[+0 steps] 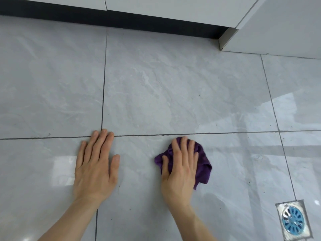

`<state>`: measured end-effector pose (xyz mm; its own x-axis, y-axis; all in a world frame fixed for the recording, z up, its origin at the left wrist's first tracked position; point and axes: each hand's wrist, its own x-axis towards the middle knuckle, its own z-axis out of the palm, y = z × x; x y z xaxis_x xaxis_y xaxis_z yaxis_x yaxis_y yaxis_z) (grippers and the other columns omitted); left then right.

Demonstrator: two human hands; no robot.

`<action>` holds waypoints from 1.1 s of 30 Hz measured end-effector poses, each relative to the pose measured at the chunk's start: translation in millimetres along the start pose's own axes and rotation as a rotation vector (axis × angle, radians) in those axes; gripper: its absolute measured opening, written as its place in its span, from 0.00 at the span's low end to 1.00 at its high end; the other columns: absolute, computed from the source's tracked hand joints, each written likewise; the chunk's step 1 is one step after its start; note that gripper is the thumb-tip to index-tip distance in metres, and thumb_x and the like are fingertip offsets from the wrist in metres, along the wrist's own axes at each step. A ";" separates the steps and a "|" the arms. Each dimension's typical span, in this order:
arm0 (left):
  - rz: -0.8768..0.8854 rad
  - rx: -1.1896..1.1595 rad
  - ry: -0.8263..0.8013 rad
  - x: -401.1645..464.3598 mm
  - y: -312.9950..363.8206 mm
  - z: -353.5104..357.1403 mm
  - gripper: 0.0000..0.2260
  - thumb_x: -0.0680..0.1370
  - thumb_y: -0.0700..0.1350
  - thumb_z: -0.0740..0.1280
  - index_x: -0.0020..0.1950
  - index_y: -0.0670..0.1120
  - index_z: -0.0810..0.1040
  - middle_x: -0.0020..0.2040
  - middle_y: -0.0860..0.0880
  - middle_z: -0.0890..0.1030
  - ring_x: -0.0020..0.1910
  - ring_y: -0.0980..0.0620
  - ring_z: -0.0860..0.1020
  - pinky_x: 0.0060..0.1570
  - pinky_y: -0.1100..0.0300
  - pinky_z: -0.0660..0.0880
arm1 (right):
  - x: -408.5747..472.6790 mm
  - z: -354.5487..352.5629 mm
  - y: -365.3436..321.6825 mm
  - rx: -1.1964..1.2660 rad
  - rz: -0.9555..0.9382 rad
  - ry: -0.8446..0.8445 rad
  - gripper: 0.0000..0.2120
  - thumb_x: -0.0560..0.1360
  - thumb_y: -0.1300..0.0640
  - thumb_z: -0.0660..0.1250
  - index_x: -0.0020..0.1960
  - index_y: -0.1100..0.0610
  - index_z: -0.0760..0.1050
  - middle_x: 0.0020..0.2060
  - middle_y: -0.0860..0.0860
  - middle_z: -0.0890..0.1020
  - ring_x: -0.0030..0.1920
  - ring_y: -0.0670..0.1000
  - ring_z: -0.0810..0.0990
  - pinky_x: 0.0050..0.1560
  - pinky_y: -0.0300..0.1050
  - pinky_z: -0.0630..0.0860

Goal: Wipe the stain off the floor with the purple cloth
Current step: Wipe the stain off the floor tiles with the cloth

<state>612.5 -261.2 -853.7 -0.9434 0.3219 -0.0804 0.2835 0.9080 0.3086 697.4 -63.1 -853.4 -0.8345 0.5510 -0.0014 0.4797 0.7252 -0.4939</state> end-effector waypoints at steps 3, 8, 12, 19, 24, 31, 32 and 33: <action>-0.001 -0.042 0.006 0.7 2.1 -2.0 0.27 0.82 0.53 0.48 0.81 0.45 0.60 0.82 0.48 0.60 0.83 0.51 0.54 0.81 0.47 0.49 | -25.2 4.1 -23.2 0.228 -0.113 -0.077 0.29 0.75 0.70 0.71 0.73 0.52 0.73 0.78 0.46 0.67 0.81 0.49 0.58 0.78 0.60 0.61; 0.013 -0.080 0.015 0.3 -4.9 -2.3 0.26 0.84 0.51 0.47 0.81 0.46 0.61 0.82 0.50 0.61 0.83 0.52 0.54 0.81 0.46 0.51 | -67.1 21.6 -63.9 0.347 -0.318 -0.248 0.33 0.78 0.64 0.70 0.79 0.55 0.63 0.80 0.47 0.64 0.81 0.49 0.59 0.77 0.48 0.64; 0.017 -0.096 0.011 -0.8 -6.2 -1.3 0.26 0.83 0.51 0.46 0.81 0.47 0.60 0.82 0.51 0.60 0.83 0.53 0.53 0.81 0.46 0.51 | -85.7 33.8 -60.7 0.025 -0.437 -0.265 0.34 0.77 0.50 0.69 0.79 0.59 0.63 0.80 0.52 0.63 0.82 0.54 0.55 0.78 0.58 0.62; 0.008 -0.094 0.027 0.4 -6.8 0.9 0.26 0.82 0.48 0.49 0.81 0.46 0.62 0.82 0.50 0.61 0.82 0.52 0.55 0.80 0.45 0.52 | -66.3 31.5 -52.2 -0.159 -0.451 -0.230 0.25 0.80 0.43 0.63 0.76 0.45 0.68 0.80 0.49 0.66 0.82 0.54 0.57 0.76 0.65 0.62; 0.007 -0.082 0.024 -1.3 -6.8 0.8 0.27 0.81 0.49 0.50 0.80 0.45 0.63 0.82 0.49 0.62 0.82 0.50 0.56 0.80 0.43 0.53 | -9.1 26.8 -32.6 -0.096 -0.406 -0.143 0.21 0.81 0.51 0.64 0.74 0.48 0.71 0.79 0.50 0.67 0.82 0.55 0.58 0.79 0.61 0.59; -0.013 -0.071 0.000 -0.1 -3.0 -0.5 0.28 0.80 0.50 0.52 0.81 0.45 0.62 0.82 0.49 0.61 0.83 0.51 0.54 0.81 0.46 0.49 | 123.7 -20.7 30.8 -0.178 -0.257 -0.107 0.23 0.83 0.47 0.61 0.77 0.47 0.66 0.81 0.49 0.62 0.83 0.54 0.53 0.79 0.63 0.54; -0.014 -0.071 -0.002 -0.2 -2.8 -1.0 0.28 0.80 0.50 0.52 0.81 0.45 0.62 0.82 0.49 0.61 0.83 0.51 0.54 0.81 0.46 0.49 | 131.6 -25.8 38.8 -0.199 -0.224 -0.096 0.24 0.83 0.46 0.61 0.78 0.46 0.65 0.81 0.48 0.62 0.83 0.54 0.53 0.80 0.64 0.53; -0.015 -0.069 -0.003 0.2 -2.1 -1.3 0.28 0.80 0.50 0.53 0.81 0.45 0.62 0.82 0.49 0.61 0.83 0.51 0.54 0.81 0.46 0.49 | 136.2 -30.2 46.6 -0.212 -0.182 -0.082 0.24 0.82 0.45 0.61 0.78 0.45 0.65 0.81 0.48 0.61 0.83 0.55 0.52 0.79 0.65 0.51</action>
<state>611.5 -263.4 -853.1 -0.9470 0.3089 -0.0883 0.2562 0.8920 0.3724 614.3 58.2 -850.4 -0.9270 0.3750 -0.0035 0.3588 0.8840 -0.2997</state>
